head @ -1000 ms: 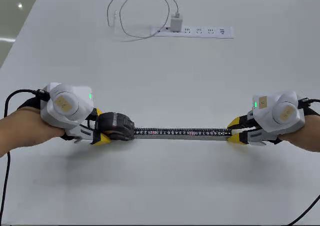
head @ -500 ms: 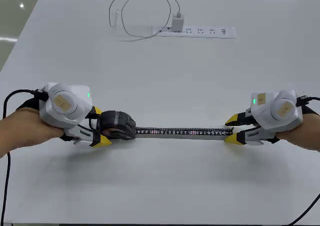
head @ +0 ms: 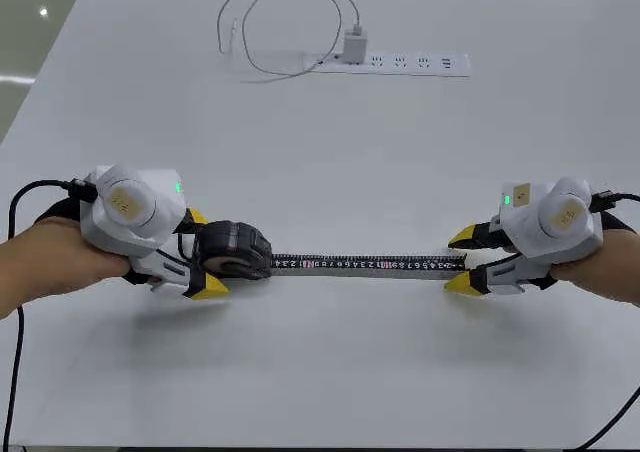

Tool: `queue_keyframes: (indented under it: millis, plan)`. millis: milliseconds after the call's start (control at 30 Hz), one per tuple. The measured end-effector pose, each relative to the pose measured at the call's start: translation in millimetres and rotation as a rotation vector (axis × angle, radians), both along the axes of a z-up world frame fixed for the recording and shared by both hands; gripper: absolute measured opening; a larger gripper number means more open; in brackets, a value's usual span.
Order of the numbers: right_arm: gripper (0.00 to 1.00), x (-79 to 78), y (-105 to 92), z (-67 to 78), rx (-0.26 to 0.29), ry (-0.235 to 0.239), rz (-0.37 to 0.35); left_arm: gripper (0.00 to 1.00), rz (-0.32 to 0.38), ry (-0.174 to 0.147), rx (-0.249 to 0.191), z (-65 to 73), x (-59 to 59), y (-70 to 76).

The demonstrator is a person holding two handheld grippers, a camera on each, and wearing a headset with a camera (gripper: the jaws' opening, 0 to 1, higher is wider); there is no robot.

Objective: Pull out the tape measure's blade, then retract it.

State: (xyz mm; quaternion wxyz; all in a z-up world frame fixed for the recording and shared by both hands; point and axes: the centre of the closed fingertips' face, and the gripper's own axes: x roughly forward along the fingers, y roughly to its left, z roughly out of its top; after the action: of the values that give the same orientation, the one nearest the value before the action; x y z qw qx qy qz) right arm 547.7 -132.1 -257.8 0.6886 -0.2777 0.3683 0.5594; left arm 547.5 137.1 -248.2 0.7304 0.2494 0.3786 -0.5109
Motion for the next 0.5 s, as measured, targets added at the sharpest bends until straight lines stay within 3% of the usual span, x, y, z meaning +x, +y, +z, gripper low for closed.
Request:
queue_keyframes:
  millis: [333, 500]
  plan:
    - [0.35, -2.2, 9.4, 12.5, 0.101, 0.011, -0.069, 0.54, 0.061, -0.022, -0.047, 6.9, 2.1, 1.4]
    - [0.35, -1.7, 10.3, 14.0, 0.104, 0.004, -0.072, 0.55, 0.072, -0.03, -0.057, 9.8, 2.6, 2.3]
